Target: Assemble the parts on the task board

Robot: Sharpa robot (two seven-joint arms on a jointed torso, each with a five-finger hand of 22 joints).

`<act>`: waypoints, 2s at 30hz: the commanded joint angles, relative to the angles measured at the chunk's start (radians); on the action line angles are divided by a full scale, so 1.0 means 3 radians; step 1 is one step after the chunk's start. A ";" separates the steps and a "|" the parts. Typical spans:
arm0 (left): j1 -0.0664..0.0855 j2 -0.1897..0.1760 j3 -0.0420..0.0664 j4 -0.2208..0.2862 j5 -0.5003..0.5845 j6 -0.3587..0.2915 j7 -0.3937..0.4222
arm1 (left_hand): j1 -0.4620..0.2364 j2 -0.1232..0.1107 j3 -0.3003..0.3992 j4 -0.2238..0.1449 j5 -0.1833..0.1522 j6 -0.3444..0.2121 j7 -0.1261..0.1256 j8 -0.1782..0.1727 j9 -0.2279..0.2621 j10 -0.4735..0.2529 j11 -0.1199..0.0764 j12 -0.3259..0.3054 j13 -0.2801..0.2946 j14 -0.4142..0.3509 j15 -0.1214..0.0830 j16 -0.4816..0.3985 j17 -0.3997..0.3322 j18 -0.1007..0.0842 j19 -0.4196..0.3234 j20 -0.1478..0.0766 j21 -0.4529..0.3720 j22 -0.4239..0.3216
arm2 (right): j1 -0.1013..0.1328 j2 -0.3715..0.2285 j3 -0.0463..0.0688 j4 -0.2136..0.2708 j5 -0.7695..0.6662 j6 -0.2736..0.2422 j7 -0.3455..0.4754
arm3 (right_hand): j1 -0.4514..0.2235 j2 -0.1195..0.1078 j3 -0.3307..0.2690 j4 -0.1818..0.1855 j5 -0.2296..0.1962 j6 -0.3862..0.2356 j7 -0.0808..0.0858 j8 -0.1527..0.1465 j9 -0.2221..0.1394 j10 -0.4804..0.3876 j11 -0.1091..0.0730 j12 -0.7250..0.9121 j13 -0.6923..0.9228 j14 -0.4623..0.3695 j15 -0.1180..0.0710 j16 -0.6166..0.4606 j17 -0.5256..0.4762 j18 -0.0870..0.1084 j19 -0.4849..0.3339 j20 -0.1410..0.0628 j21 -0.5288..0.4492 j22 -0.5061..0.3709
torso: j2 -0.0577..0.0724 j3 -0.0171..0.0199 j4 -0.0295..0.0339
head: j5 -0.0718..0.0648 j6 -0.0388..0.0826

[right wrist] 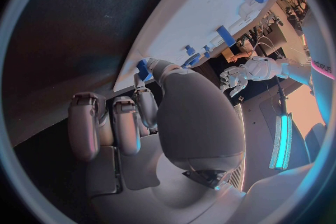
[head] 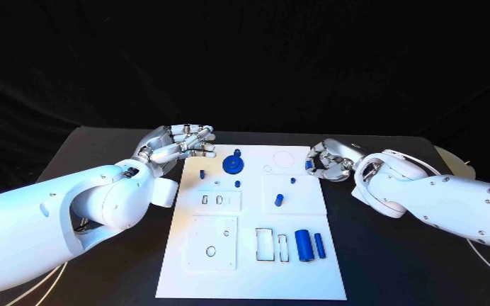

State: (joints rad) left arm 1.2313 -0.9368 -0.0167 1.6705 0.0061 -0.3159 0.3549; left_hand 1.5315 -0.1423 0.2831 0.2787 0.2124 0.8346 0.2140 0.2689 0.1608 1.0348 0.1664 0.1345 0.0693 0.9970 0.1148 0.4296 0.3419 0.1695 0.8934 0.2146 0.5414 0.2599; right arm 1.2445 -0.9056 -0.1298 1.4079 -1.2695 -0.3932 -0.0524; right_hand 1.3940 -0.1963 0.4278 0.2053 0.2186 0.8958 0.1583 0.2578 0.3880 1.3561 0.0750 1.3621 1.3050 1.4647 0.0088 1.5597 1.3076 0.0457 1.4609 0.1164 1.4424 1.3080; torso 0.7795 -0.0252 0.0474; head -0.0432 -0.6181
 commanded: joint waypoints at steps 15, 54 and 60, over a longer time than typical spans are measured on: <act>0.0005 0.0001 0.0002 0.0001 -0.0005 0.0060 0.0023 | -0.0008 -0.0025 0.0029 0.0002 -0.0012 -0.0015 0.0047 -0.0014 -0.0004 0.0002 0.0008 -0.0018 0.0000 -0.0032 -0.0002 0.0008 0.0007 0.0036 -0.0029 -0.0005 0.0017 0.0006 | -0.0010 0.0036 0.0000 -0.0020 -0.0022 -0.0017 -0.0004 | -0.0018 0.0071 0.0045 -0.0008 -0.0055 0.0190 -0.0083 0.0110 0.0050 0.0065 -0.0068 0.0053 0.0041 0.0333 -0.0065 0.0012 0.0786 -0.0025 0.0042 -0.0053 0.0007 0.0479 | 0.0001 -0.0001 0.0002 | -0.0001 -0.0017; 0.0000 0.0166 -0.0021 -0.0271 -0.0005 0.0086 0.0030 | -0.0008 -0.0025 0.0038 0.0004 -0.0013 -0.0017 0.0048 -0.0014 -0.0004 0.0003 0.0009 -0.0021 0.0001 -0.0033 -0.0001 0.0009 0.0013 0.0036 -0.0035 -0.0004 0.0025 0.0010 | -0.0037 0.0478 0.0028 0.0707 -0.0295 -0.0268 -0.0302 | -0.0016 0.0177 0.0097 -0.0061 0.0021 0.0242 -0.0132 0.0205 0.0107 0.0132 -0.0121 0.0092 0.0098 0.0342 -0.0121 0.0023 0.0824 -0.0047 0.0101 -0.0115 0.0074 0.0552 | -0.0141 -0.0022 0.0002 | 0.0157 -0.0115; -0.0001 0.0194 -0.0025 -0.0332 -0.0005 0.0086 0.0018 | -0.0008 -0.0024 0.0040 0.0003 -0.0013 -0.0017 0.0047 -0.0014 -0.0004 0.0004 0.0009 -0.0021 0.0001 -0.0033 -0.0001 0.0009 0.0014 0.0036 -0.0036 -0.0004 0.0027 0.0011 | -0.0135 0.0727 0.0014 0.0610 -0.0450 -0.0195 -0.0330 | -0.0022 0.0182 0.0098 -0.0059 0.0026 0.0239 -0.0130 0.0206 0.0109 0.0135 -0.0118 0.0095 0.0102 0.0341 -0.0119 0.0021 0.0819 -0.0045 0.0096 -0.0115 0.0068 0.0546 | -0.0154 -0.0024 -0.0006 | 0.0219 -0.0134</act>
State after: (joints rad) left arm 1.2306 -0.8813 -0.0245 1.5726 0.0060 -0.3095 0.3545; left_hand 1.5315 -0.1423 0.2887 0.2786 0.2124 0.8346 0.2140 0.2689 0.1608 1.0348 0.1664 0.1345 0.0694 0.9970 0.1148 0.4296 0.3449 0.1695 0.8895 0.2108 0.5456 0.2622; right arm 1.2073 -0.6932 -0.1254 1.5962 -1.3428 -0.4826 -0.1313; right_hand 1.3914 -0.1536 0.4495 0.1884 0.2208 0.9643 0.1210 0.3128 0.4067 1.3919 0.0393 1.3853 1.3079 1.4649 -0.0199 1.5596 1.3081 0.0457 1.4680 0.0877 1.4619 1.3081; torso 0.7367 -0.0317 0.0468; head 0.0148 -0.6564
